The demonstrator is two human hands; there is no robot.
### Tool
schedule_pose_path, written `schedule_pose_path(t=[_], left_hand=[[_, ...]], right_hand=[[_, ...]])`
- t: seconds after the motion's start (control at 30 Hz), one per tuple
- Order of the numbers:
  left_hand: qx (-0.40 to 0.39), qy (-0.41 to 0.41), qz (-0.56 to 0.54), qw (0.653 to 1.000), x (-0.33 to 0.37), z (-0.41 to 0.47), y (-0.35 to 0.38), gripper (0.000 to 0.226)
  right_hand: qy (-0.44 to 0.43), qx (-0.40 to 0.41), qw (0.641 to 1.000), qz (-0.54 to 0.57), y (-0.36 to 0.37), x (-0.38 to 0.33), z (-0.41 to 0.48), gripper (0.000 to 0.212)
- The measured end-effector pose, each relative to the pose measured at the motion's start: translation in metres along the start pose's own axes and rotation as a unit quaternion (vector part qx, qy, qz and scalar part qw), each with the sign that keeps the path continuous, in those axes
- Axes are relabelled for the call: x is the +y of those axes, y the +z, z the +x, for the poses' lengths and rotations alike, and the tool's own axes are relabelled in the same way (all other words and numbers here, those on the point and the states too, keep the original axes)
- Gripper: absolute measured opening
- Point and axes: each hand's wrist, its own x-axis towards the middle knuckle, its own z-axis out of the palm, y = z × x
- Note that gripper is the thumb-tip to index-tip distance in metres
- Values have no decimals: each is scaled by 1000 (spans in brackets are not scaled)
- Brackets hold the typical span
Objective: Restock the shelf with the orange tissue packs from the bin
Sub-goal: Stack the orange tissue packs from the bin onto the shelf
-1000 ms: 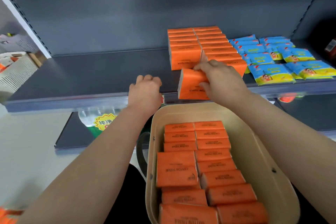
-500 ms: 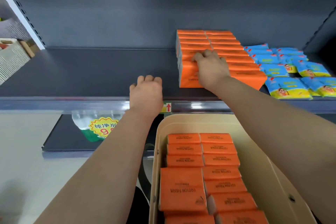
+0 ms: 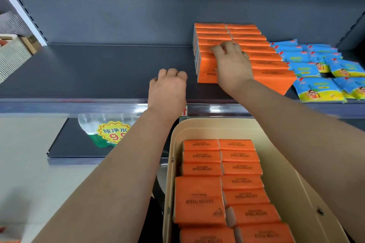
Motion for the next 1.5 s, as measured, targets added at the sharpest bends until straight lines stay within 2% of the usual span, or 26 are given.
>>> schedule_pose_path(t=[0.13,0.27,0.33,0.43,0.6,0.7,0.8,1.07,1.17,1.3,1.4,1.5], left_hand=[[-10,32,-16,999,-3,-7,0,38],[-46,62,-78,994,5,-23,-4,36],[-99,80,-121,984,13,-37,-7,32],[-227,122,-144,955,25,-63,-11,32],[-381,210,-3,900,46,-108,-14,47],[-416,211,47,883,43,-115,-3,52],[-438,204,83,872,49,-131,3,49],[-412,221,149,871,58,-152,13,67],[-396,175,87,897,52,-150,9,61],[-311,105,-15,945,53,-139,-5,50],[-252,72,-39,964,54,-135,-9,45],[-223,78,-35,971,55,-137,-8,53]], right_hand=[[-58,25,998,8,-9,-6,-33,59],[-120,13,993,12,-19,2,-88,47],[-133,-37,990,13,-29,9,-118,47],[-146,-101,984,-12,-45,23,-169,50],[-128,-156,979,21,-51,38,-247,46],[-97,-217,969,63,-41,41,-250,43],[-104,-232,963,92,-40,38,-257,40],[-138,-216,954,156,-44,35,-280,32],[-151,-227,937,218,-55,29,-284,36],[-180,-279,904,268,-68,24,-292,49],[-205,-302,892,267,-70,16,-297,54],[-226,-323,880,266,-69,7,-300,59]])
